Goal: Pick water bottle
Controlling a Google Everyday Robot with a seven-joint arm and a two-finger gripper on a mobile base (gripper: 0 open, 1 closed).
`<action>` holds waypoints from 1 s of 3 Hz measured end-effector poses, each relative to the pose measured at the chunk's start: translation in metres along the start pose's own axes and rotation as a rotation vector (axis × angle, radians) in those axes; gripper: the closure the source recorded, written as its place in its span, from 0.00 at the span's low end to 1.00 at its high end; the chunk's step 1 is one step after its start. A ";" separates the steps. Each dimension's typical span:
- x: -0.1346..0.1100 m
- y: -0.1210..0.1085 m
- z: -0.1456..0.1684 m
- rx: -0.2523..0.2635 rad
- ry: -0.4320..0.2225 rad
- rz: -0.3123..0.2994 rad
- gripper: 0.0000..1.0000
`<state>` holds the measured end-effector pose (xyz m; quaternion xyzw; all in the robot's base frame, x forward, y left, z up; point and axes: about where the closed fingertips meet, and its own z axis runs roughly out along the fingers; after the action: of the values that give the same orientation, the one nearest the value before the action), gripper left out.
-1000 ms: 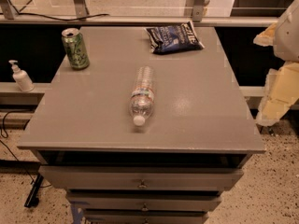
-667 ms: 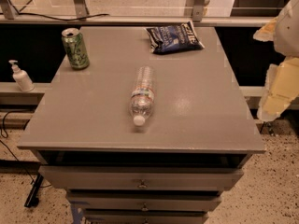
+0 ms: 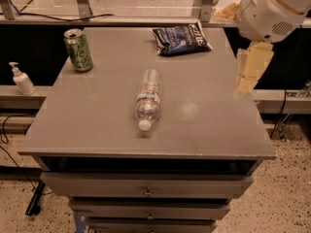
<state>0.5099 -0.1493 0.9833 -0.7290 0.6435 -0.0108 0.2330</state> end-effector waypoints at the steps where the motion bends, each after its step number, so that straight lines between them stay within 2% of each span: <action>1: -0.043 -0.015 0.024 -0.018 -0.123 -0.213 0.00; 2: -0.046 -0.015 0.025 -0.015 -0.132 -0.278 0.00; 3: -0.052 -0.015 0.020 0.001 -0.184 -0.329 0.00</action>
Offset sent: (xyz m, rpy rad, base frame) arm 0.0135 0.0471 -0.0039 0.0428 -0.0422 0.2284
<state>0.5219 -0.0928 0.9852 -0.8223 0.4916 0.0176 0.2861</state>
